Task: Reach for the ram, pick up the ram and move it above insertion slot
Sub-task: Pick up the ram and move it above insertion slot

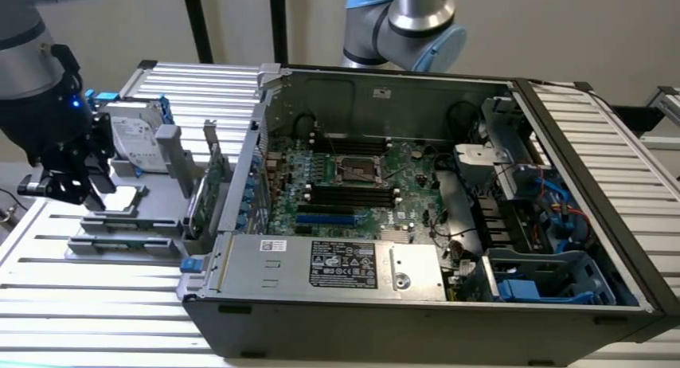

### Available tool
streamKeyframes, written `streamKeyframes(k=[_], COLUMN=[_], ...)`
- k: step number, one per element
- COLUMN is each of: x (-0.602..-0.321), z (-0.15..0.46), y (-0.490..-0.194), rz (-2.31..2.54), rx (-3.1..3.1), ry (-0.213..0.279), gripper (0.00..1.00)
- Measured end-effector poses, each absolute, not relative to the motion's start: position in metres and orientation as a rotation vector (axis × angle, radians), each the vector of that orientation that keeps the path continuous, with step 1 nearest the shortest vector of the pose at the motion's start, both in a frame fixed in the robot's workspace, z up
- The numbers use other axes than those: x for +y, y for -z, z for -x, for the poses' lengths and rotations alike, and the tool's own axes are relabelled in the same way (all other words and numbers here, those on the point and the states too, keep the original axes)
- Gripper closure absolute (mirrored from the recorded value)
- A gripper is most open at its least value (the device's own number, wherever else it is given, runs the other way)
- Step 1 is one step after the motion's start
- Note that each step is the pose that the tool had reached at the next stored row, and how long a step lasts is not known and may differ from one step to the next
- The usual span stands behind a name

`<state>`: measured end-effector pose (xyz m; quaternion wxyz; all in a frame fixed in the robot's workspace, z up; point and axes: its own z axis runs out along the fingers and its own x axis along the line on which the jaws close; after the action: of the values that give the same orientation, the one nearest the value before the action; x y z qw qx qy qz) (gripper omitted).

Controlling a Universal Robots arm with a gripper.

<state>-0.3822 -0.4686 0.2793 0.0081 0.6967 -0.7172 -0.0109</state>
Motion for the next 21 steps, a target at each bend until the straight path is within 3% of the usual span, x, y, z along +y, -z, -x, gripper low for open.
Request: streamKeyframes(k=[21], x=[-0.479], z=[0.378], y=[-0.243], rz=[-2.184], rx=[-2.236], ry=[0.034], gripper=[0.64])
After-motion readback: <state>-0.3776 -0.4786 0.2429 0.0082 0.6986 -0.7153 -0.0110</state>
